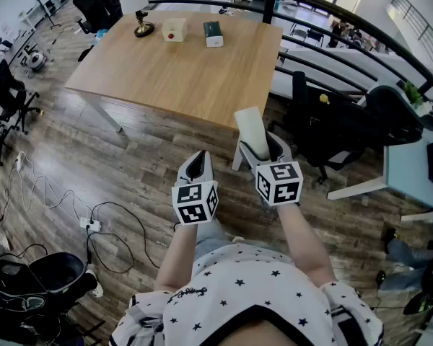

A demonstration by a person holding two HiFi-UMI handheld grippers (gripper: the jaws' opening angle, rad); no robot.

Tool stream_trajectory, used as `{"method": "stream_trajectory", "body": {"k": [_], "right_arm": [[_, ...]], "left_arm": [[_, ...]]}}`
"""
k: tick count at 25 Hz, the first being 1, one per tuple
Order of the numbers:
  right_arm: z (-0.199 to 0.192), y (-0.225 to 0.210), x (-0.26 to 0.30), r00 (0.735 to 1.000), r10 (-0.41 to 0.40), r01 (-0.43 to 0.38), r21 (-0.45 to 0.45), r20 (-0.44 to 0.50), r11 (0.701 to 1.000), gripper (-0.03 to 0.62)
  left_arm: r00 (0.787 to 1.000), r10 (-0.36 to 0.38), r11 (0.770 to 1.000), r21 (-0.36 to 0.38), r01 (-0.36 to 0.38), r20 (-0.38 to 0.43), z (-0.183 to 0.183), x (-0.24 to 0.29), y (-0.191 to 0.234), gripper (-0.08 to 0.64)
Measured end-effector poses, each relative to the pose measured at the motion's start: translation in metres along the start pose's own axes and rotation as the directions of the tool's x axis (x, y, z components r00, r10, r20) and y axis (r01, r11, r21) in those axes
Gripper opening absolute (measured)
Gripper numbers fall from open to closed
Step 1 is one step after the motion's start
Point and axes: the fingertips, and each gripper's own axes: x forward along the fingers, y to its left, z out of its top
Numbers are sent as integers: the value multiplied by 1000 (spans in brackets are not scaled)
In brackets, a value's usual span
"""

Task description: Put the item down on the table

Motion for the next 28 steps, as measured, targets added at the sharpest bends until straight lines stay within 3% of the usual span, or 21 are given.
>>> {"method": "stream_trajectory", "body": {"k": [5,10,28], "right_arm": [[-18,21,-67,1000,18,-18,29,11,999,295],[-19,35,-94,999,35,-36,27,26,999,295],[-16,36,-112,994,84,-86,20,71,996,295]], "left_arm": [[1000,-3,1000,-17,3,-18,-14,-54,-32,14],[1000,-3,1000,0,3,-12,-16,-80,-45,14],[999,39,999,-15,-39,23,-20,-99,-61,14]]}}
